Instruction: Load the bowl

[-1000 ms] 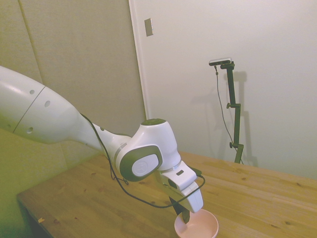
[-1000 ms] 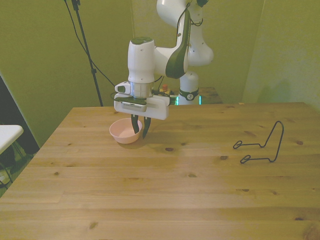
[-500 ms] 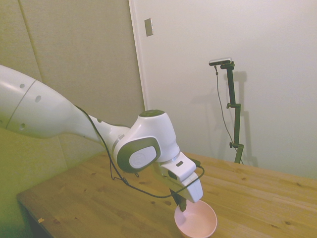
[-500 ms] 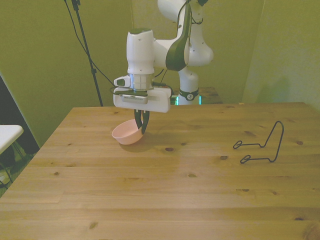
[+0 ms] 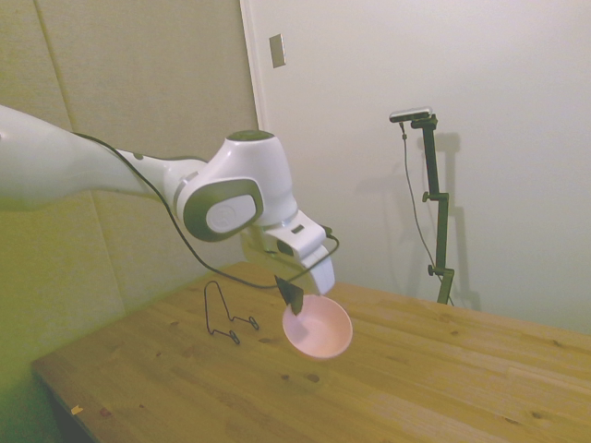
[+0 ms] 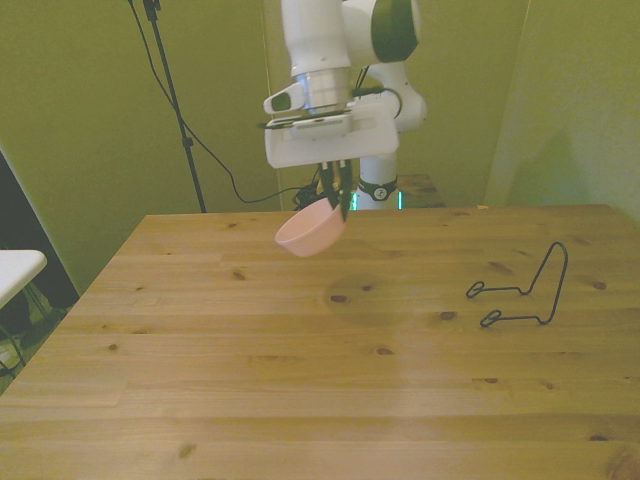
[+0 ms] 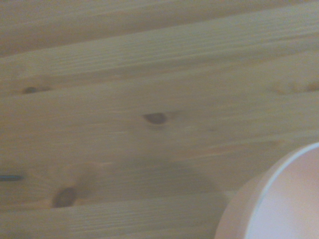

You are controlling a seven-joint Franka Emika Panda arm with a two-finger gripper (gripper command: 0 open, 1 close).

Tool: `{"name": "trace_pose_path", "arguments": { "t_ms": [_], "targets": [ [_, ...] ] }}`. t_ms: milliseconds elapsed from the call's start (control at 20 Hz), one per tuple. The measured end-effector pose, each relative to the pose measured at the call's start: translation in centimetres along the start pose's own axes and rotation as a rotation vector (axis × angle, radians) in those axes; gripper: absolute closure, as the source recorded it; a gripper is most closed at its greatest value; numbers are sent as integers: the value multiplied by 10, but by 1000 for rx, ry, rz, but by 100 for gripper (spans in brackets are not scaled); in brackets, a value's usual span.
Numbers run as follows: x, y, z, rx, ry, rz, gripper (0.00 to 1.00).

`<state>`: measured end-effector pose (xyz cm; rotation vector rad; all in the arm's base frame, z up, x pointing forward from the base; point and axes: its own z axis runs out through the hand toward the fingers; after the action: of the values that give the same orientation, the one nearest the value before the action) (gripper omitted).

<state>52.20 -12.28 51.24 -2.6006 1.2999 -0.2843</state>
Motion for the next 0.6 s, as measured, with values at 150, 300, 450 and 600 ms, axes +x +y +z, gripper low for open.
{"name": "trace_pose_path", "arguments": {
  "t_ms": [150, 300, 450, 600],
  "targets": [
    [-34, -41, 8, 20, -40, -30, 100],
    [-43, -49, 14, 70, -82, -36, 100],
    [-51, -54, 23, 159, -138, -56, 100],
    [-57, -54, 35, 273, -221, -72, 100]
  ]
}}
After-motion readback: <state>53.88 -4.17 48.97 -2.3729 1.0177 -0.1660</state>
